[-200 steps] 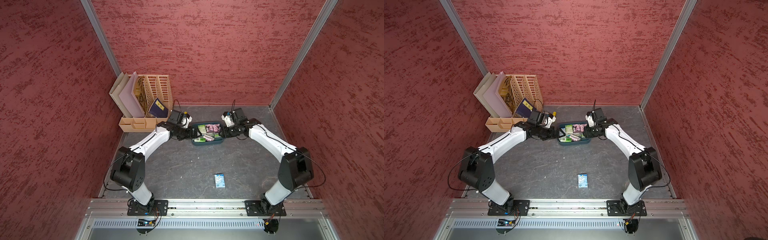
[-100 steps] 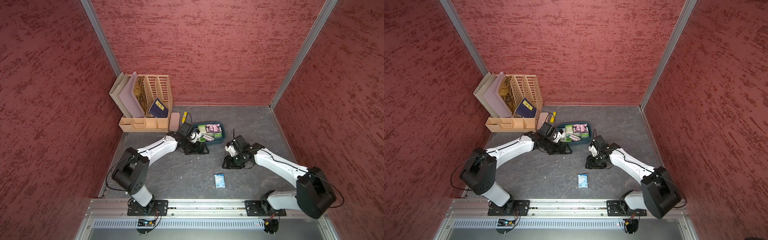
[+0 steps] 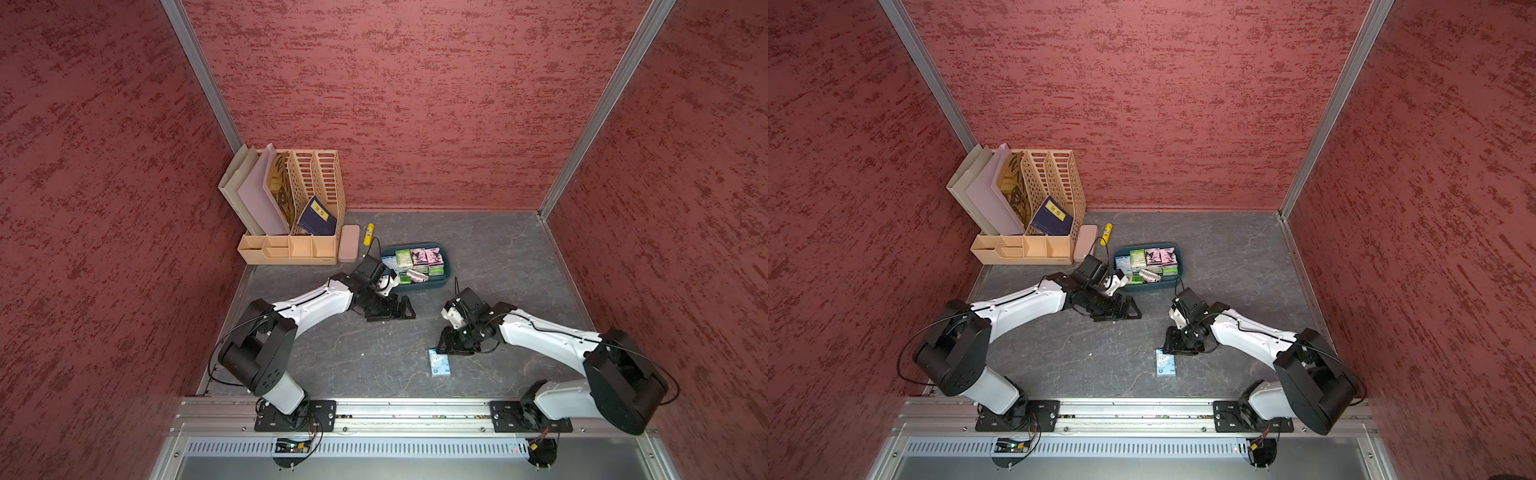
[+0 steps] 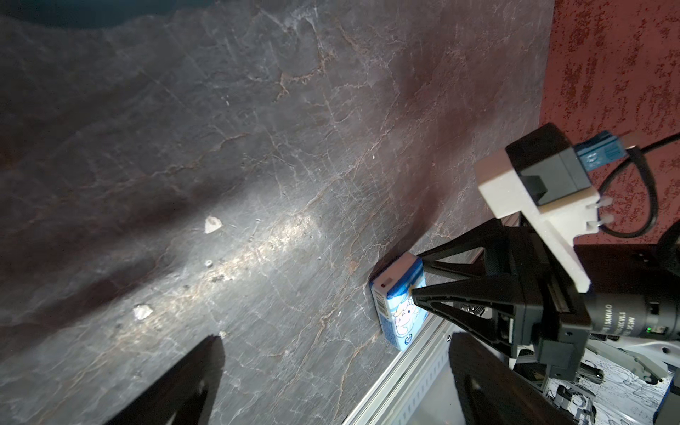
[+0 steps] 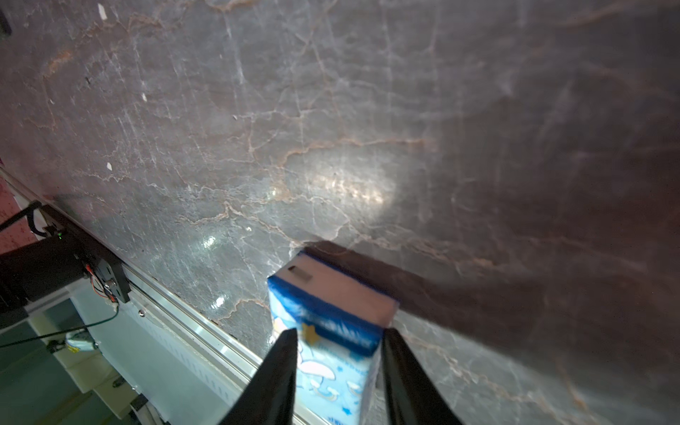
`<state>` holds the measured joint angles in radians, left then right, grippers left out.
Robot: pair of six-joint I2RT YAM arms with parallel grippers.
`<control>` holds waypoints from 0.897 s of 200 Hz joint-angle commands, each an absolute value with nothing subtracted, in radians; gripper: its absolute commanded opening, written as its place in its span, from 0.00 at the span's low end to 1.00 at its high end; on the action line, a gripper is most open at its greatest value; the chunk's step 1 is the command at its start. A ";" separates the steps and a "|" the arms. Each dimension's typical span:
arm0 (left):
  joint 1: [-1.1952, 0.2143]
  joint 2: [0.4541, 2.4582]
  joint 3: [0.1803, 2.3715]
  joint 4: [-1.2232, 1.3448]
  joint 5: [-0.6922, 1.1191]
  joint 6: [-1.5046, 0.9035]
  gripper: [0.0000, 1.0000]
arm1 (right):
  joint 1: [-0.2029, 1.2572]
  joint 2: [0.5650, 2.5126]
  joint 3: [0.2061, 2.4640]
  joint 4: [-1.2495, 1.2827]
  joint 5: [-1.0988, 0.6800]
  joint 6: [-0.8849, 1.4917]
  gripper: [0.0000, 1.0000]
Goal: Put the pocket tissues into the storage box
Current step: Place the pocket tissues in the storage box, then pick up the pocket tissues from the center of the board.
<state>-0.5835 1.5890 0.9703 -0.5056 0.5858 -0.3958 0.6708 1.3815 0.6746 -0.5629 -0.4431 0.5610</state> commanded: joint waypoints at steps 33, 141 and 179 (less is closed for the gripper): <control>-0.578 1.563 0.980 -0.491 0.594 -0.399 1.00 | 0.682 1.414 0.678 -0.523 -0.455 0.583 0.00; -0.467 1.519 1.053 -0.252 0.816 -0.416 0.99 | 0.495 1.492 1.173 -0.586 -0.326 0.417 0.00; -0.374 1.511 0.953 0.173 0.987 -0.641 0.91 | 0.442 1.596 1.348 -0.541 -0.386 0.408 0.00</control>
<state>-0.4267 1.5219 0.9970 -0.1329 0.8635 -0.5041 0.4595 1.5455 1.2633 -0.5648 -0.3431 0.4351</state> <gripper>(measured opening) 0.931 0.033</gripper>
